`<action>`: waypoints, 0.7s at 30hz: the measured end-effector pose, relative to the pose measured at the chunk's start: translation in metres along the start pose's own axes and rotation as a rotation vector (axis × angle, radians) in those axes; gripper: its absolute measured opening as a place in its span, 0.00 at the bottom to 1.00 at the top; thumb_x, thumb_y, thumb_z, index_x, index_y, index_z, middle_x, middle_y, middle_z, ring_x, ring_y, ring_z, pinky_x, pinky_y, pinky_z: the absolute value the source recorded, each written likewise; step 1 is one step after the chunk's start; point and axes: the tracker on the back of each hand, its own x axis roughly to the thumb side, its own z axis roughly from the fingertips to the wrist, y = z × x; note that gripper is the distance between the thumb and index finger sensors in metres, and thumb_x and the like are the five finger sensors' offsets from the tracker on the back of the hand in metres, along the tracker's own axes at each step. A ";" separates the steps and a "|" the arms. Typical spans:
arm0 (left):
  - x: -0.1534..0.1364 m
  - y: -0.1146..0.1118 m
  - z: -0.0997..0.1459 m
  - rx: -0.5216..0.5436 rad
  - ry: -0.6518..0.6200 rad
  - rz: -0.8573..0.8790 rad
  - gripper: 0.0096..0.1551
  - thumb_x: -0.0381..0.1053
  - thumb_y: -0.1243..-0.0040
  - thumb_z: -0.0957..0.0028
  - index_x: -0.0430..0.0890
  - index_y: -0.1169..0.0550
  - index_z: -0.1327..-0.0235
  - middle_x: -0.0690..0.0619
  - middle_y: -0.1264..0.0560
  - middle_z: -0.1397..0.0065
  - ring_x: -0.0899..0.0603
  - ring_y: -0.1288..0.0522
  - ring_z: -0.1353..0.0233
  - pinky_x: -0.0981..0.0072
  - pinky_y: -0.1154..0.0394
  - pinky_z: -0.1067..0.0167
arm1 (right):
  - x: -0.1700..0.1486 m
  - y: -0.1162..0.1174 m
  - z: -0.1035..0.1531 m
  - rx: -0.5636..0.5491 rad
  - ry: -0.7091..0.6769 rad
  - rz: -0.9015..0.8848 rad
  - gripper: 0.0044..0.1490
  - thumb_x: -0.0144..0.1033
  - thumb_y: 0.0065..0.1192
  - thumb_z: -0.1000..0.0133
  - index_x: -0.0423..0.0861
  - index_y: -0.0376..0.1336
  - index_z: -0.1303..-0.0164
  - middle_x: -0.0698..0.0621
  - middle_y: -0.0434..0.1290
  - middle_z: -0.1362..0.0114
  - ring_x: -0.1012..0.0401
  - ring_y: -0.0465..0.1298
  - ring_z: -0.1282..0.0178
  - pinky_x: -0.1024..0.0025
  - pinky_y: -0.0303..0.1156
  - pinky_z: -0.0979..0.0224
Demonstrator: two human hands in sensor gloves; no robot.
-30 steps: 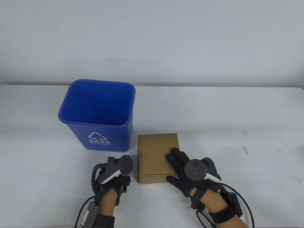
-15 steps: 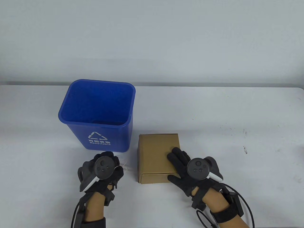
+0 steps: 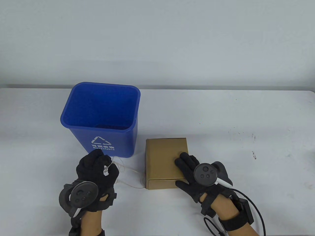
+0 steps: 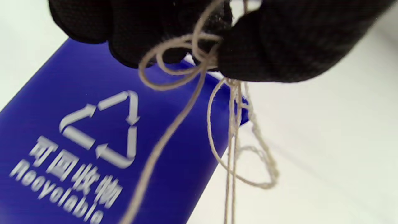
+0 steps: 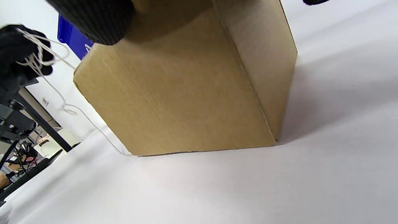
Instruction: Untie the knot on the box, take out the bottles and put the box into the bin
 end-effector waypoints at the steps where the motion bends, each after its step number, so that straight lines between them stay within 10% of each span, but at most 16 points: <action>1: 0.002 0.004 0.001 0.033 -0.013 0.005 0.18 0.55 0.31 0.51 0.49 0.18 0.52 0.47 0.32 0.28 0.35 0.29 0.34 0.34 0.33 0.32 | 0.000 0.000 0.000 0.000 0.001 0.001 0.51 0.55 0.49 0.43 0.48 0.32 0.20 0.45 0.24 0.18 0.27 0.38 0.22 0.29 0.46 0.28; 6: 0.008 0.007 0.001 0.046 -0.031 -0.028 0.18 0.55 0.31 0.50 0.50 0.19 0.50 0.47 0.33 0.28 0.35 0.29 0.34 0.34 0.33 0.33 | 0.000 0.000 0.000 0.004 0.002 0.000 0.51 0.55 0.49 0.43 0.48 0.32 0.20 0.46 0.24 0.18 0.27 0.38 0.22 0.29 0.46 0.28; 21: 0.013 -0.114 0.005 -0.791 0.011 -0.144 0.32 0.51 0.30 0.48 0.44 0.22 0.31 0.44 0.32 0.24 0.32 0.27 0.32 0.33 0.32 0.33 | 0.001 0.001 0.000 0.014 0.004 -0.007 0.51 0.55 0.48 0.43 0.48 0.31 0.20 0.46 0.22 0.19 0.26 0.38 0.22 0.29 0.47 0.28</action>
